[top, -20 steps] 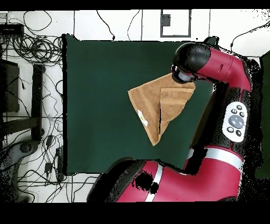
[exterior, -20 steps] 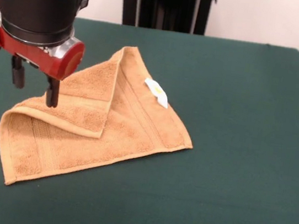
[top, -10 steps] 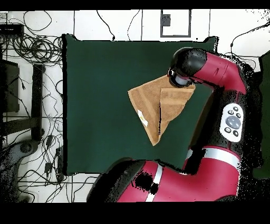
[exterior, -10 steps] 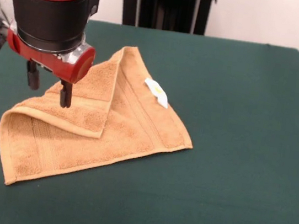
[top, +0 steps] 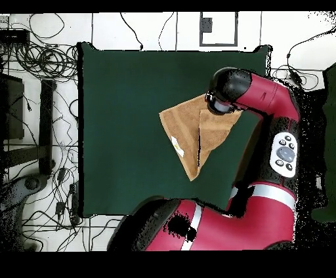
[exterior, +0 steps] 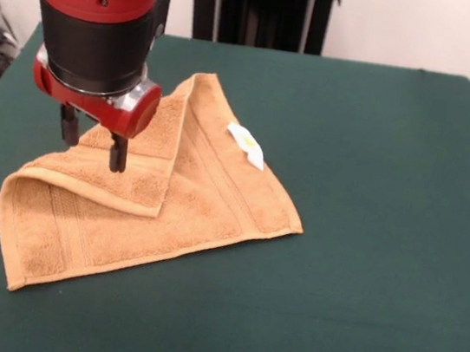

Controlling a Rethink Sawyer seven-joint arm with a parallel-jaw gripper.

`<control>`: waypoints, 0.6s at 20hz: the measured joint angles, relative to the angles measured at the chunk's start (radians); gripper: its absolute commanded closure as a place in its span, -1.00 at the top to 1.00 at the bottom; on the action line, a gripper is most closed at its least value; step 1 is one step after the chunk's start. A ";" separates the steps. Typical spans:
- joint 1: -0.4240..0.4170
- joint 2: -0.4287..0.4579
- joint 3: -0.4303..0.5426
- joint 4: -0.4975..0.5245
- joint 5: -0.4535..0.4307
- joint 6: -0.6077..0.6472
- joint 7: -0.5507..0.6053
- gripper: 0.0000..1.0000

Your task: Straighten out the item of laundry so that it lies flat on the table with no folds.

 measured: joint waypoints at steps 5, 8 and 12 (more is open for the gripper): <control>0.000 -0.003 0.010 0.043 0.000 -0.072 0.000 1.00; 0.000 -0.004 0.022 0.070 0.000 -0.119 0.000 1.00; 0.000 -0.005 0.031 0.103 0.000 -0.169 0.000 1.00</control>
